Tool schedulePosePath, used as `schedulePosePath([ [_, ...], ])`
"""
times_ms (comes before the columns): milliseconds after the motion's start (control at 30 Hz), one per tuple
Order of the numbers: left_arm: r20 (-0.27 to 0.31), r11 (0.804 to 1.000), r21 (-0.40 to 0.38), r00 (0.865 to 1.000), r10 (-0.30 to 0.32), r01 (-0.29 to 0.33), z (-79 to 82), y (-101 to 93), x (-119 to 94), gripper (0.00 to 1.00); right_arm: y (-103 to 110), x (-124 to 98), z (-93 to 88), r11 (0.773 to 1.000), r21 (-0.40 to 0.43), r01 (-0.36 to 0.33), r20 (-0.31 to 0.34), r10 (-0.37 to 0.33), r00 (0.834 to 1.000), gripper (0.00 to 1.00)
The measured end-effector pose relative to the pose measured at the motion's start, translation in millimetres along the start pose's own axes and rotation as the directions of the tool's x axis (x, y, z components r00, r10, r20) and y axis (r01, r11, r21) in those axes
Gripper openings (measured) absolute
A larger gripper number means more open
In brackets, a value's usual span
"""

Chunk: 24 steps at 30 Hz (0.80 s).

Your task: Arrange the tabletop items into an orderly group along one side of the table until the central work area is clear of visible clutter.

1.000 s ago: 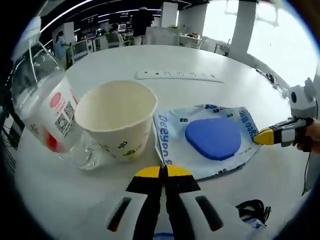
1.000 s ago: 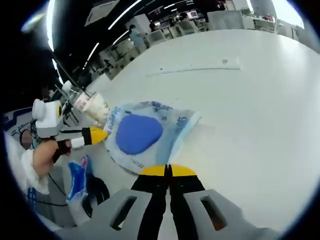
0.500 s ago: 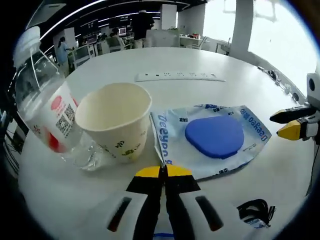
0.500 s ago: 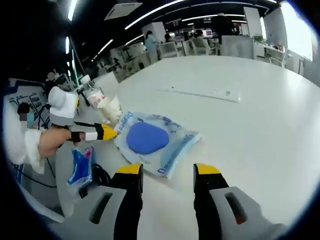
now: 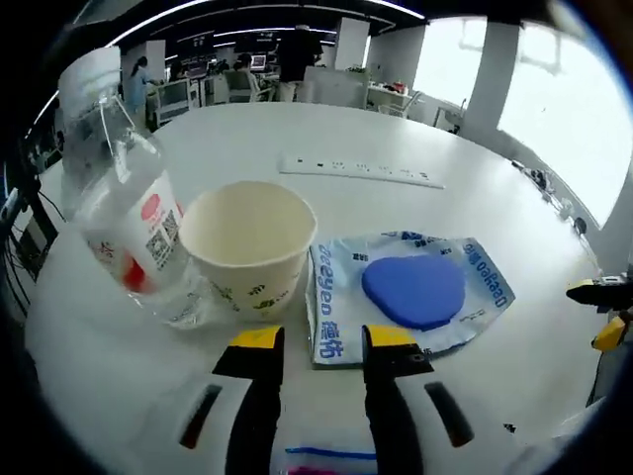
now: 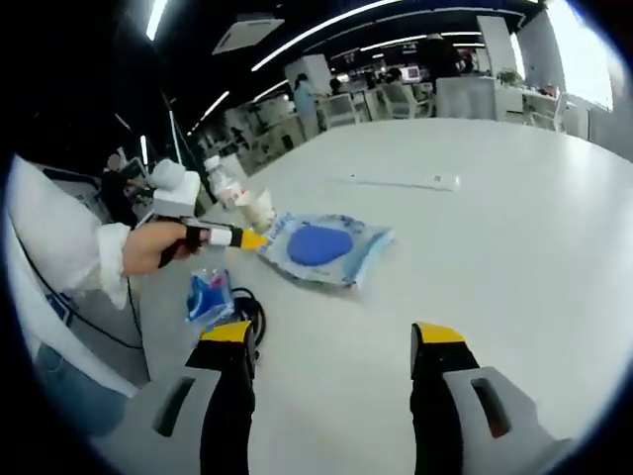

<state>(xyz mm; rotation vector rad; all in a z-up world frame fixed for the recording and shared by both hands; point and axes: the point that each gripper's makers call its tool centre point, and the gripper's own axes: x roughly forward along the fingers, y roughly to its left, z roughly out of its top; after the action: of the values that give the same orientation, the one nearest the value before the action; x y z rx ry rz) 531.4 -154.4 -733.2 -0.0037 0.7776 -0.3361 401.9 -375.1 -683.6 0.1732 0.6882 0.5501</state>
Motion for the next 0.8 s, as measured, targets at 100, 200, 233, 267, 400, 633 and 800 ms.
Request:
schedulePosePath([
  [100, 0.025, 1.0, 0.016, 1.0, 0.001, -0.001, 4.0, -2.0, -15, 0.42, 8, -5, 8.2, 1.0, -0.003, -0.01, 0.033, 0.01, 0.999, 0.81],
  [200, 0.065, 1.0, 0.012, 0.998, 0.006, -0.007, 8.3, -1.1, -27, 0.61, 16, -6, 8.6, 0.999, 0.028, -0.028, 0.032, 0.027, 0.999, 0.9],
  [233, 0.076, 1.0, 0.004, 0.997, 0.008, -0.008, 9.1, -0.5, -32, 0.7, 18, -7, 8.4, 0.999, 0.022, -0.029, 0.04, 0.028, 0.999, 0.91],
  [267, 0.078, 1.0, 0.001, 0.997, 0.006, -0.006, 8.9, 0.2, -33, 0.77, 19, -7, 7.5, 0.999, 0.019, -0.026, 0.039, 0.025, 0.999, 0.93],
  [400, 0.098, 1.0, -0.008, 0.995, 0.01, -0.009, 6.4, 4.9, -52, 0.87, 21, -7, 1.9, 0.999, 0.022, -0.026, 0.026, 0.025, 0.999, 0.98],
  [633, 0.09, 0.997, -0.044, 0.994, 0.063, -0.059, -10.4, 28.2, -76, 0.93, 27, -6, -5.3, 0.997, 0.066, -0.044, 0.013, 0.044, 0.999, 0.95],
  [800, 0.095, 0.994, -0.077, 0.991, 0.089, -0.082, -16.9, 40.3, -88, 0.91, 32, -2, -5.8, 0.993, 0.099, -0.06, 0.014, 0.059, 0.998, 0.91],
])
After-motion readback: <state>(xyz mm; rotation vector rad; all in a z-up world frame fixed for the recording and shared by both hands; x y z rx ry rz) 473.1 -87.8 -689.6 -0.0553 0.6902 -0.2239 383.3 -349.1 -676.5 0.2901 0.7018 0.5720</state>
